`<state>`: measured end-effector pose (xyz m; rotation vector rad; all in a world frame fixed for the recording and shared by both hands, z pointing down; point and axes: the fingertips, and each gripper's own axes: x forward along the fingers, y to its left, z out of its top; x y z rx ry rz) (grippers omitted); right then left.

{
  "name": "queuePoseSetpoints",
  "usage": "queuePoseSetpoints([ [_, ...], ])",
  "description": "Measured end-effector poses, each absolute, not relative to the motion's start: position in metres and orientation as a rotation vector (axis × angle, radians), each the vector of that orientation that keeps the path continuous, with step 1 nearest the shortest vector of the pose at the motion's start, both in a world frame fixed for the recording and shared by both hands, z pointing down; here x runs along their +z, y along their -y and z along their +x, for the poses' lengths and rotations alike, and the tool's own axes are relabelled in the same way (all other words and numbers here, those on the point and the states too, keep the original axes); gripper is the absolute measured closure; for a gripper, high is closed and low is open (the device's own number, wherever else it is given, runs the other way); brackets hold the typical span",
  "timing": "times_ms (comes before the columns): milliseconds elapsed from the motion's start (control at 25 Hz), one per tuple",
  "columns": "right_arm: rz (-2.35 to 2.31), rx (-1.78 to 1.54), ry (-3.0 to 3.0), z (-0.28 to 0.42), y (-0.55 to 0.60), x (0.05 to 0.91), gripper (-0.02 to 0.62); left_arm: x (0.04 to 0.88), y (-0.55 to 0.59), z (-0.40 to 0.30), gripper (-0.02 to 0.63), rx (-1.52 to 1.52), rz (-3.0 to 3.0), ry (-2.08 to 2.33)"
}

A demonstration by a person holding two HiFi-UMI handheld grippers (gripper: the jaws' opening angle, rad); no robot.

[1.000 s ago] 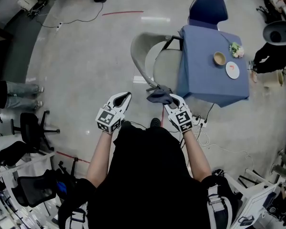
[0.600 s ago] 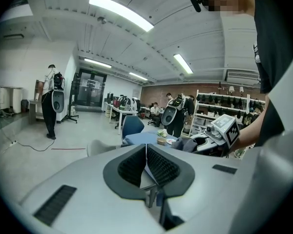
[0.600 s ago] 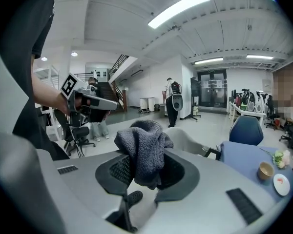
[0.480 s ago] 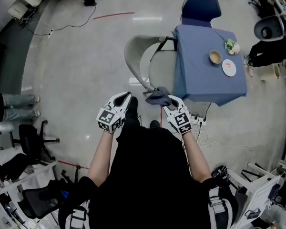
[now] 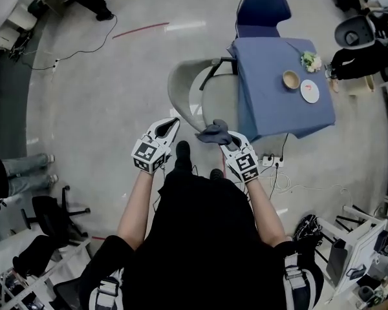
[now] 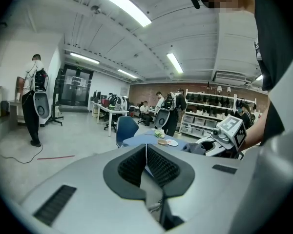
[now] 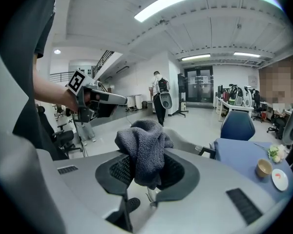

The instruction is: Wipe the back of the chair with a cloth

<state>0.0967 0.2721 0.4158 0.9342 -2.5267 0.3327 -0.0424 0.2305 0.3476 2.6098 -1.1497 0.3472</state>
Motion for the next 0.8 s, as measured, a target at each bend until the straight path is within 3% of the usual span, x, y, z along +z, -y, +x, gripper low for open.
queuePoseSetpoints([
  [800, 0.941, 0.328, 2.431, -0.008, -0.183, 0.418, 0.476, 0.351, -0.105, -0.143, 0.580, 0.313, 2.618, 1.047],
])
